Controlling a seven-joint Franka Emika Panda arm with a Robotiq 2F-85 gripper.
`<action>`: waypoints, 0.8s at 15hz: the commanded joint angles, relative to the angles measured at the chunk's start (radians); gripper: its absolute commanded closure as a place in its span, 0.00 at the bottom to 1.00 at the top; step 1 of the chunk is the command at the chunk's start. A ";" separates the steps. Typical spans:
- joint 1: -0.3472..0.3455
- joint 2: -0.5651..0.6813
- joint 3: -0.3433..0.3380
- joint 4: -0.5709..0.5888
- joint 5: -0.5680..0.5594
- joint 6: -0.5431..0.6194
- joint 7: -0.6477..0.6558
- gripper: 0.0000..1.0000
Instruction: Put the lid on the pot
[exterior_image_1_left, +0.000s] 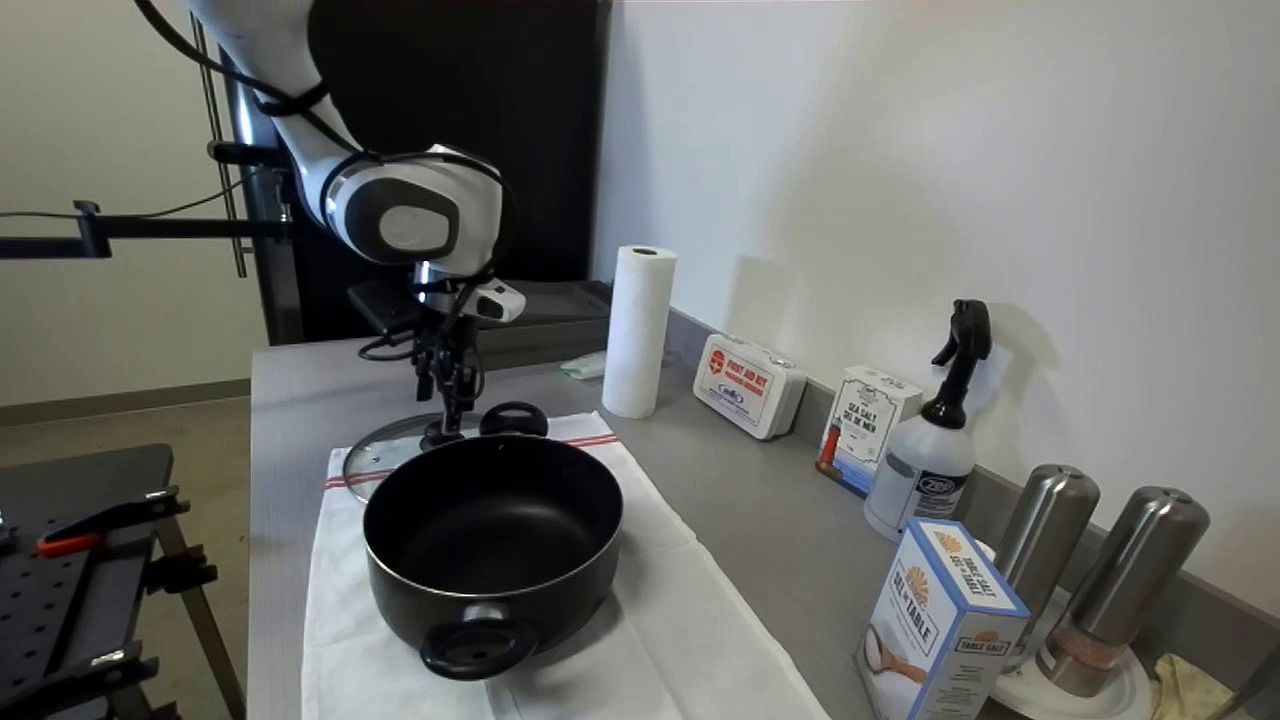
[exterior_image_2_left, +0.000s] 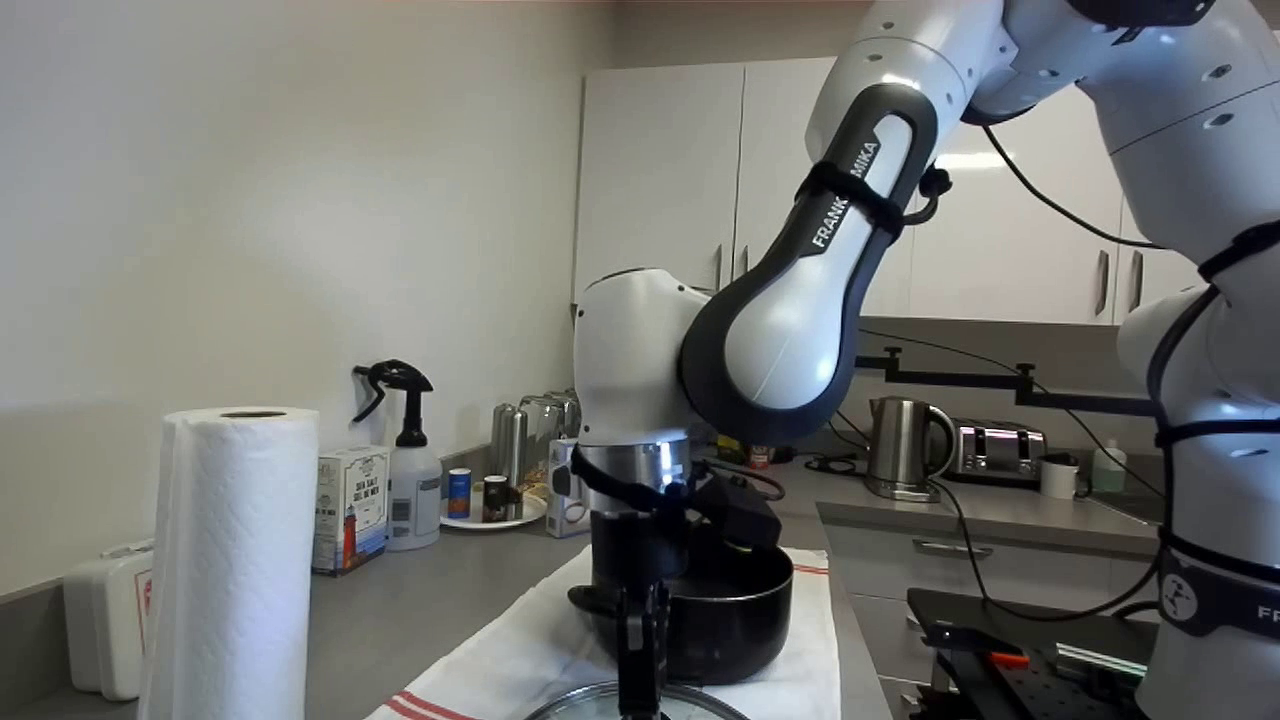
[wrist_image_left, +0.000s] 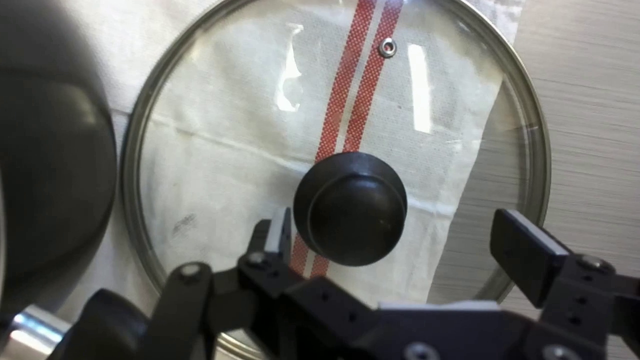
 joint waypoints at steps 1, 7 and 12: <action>0.025 0.054 -0.019 0.027 -0.011 0.029 0.018 0.00; 0.049 0.089 -0.046 0.030 -0.038 0.062 0.038 0.00; 0.090 0.093 -0.095 0.028 -0.100 0.105 0.081 0.00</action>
